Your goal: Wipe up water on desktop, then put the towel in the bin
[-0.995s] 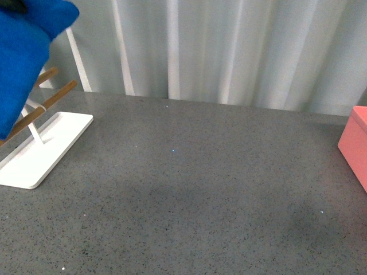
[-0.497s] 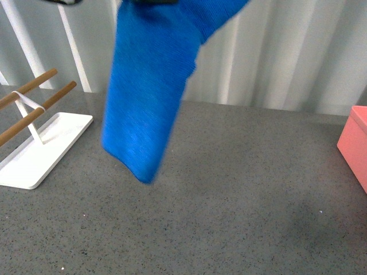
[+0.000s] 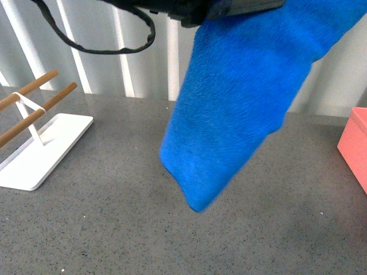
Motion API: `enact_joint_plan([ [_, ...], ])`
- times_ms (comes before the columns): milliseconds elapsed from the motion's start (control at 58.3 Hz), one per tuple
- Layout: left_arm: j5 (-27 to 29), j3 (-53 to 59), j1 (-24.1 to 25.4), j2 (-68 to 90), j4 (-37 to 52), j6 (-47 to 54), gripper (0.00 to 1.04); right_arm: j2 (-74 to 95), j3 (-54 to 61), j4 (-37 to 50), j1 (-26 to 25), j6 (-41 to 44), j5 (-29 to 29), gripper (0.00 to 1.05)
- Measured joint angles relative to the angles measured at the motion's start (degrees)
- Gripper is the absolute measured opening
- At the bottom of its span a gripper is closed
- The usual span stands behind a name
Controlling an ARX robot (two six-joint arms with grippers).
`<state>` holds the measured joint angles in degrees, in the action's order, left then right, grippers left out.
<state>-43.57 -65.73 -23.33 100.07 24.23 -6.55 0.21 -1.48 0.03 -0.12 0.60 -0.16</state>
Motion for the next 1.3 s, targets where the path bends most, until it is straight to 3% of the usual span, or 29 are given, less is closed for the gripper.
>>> enact_joint_plan([
  [309,3.37,0.74,-3.28,-2.1,4.07,-9.14,0.06,0.26,-0.07,-0.31,-0.24,-0.11,-1.25,0.98],
  [343,3.67,0.81,-3.52,-2.29,4.46,-10.14,0.06,4.24,-2.27,-5.97,-4.17,-1.92,-14.12,0.98],
  [377,4.37,0.81,-3.72,-2.4,4.63,-10.47,0.06,8.79,-3.63,-8.15,-6.93,-2.62,-22.97,0.98],
  [429,4.59,0.83,-3.96,-2.49,4.68,-10.82,0.06,16.09,-4.63,-6.73,-8.83,-3.65,-33.79,0.98],
  [514,4.85,0.94,-4.55,-2.51,4.63,-11.34,0.06,27.43,-7.17,1.53,-8.04,-5.05,-44.85,0.98],
  [617,5.4,1.09,-4.48,-2.49,4.52,-11.8,0.06,37.86,-13.0,10.16,-5.29,-5.57,-46.23,0.98],
  [926,5.92,1.03,-4.44,-2.05,4.52,-14.51,0.06,54.99,-16.13,12.96,5.07,7.43,-44.24,0.98],
  [1303,5.55,1.01,-4.94,-1.95,4.87,-15.34,0.06,66.29,-22.05,24.5,5.77,8.26,-42.71,0.98],
])
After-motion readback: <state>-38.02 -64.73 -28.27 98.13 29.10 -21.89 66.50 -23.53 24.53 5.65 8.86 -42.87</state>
